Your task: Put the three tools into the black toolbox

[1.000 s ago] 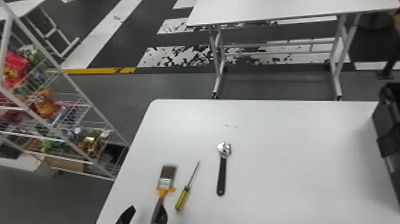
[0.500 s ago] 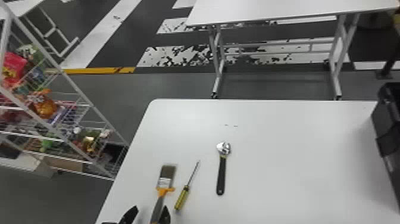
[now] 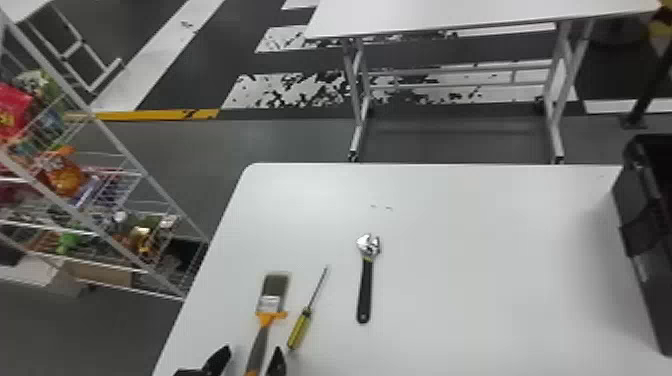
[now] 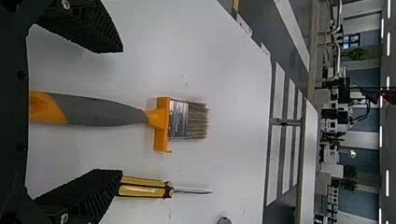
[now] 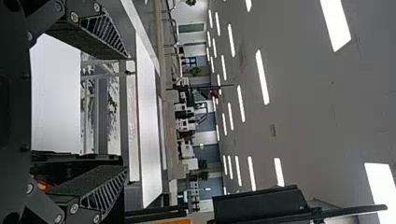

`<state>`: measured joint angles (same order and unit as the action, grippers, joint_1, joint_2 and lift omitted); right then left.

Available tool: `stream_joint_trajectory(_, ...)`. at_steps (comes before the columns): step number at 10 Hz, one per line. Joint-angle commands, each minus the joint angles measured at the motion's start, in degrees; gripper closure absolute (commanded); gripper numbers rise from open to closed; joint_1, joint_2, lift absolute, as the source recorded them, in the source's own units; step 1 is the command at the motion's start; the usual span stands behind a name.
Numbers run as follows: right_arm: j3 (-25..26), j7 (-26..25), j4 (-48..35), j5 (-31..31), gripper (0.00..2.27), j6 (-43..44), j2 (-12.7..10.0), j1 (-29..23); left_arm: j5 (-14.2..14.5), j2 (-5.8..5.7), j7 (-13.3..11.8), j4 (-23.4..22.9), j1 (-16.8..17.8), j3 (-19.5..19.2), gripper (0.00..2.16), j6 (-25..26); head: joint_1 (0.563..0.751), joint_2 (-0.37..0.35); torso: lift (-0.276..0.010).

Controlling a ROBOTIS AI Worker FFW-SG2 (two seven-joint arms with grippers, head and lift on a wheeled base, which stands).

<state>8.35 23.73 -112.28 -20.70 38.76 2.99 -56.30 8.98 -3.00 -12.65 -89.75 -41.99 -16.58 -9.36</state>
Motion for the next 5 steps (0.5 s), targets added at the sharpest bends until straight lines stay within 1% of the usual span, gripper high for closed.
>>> stream_joint_trajectory(1,0.0,0.0,0.4,-0.57,0.18,1.0,0.0,0.05,0.08,-0.08,-0.09,0.8,0.41,-0.2,0.13,0.0,0.695,0.255,-0.051)
stream_joint_trajectory(2,0.0,0.0,0.4,-1.01,0.17,1.0,0.09,0.05,0.08,-0.17,-0.88,0.89,0.59,-0.2,0.54,0.0,0.695,0.254,-0.051)
stream_joint_trajectory(3,0.0,0.0,0.49,-1.09,0.17,1.0,0.0,0.14,0.43,-0.08,-1.5,0.89,0.59,-0.29,1.27,0.0,0.695,0.249,-0.051)
stream_joint_trajectory(4,0.0,0.0,0.57,-1.09,0.17,1.0,0.0,0.23,0.95,-0.08,-1.32,0.89,0.59,-0.38,1.85,0.53,0.695,0.24,-0.051)
stream_joint_trajectory(5,0.0,0.0,0.57,-1.18,0.17,1.0,0.0,0.23,0.95,-0.08,-1.14,0.89,0.68,-0.38,2.09,0.53,0.695,0.241,-0.051)
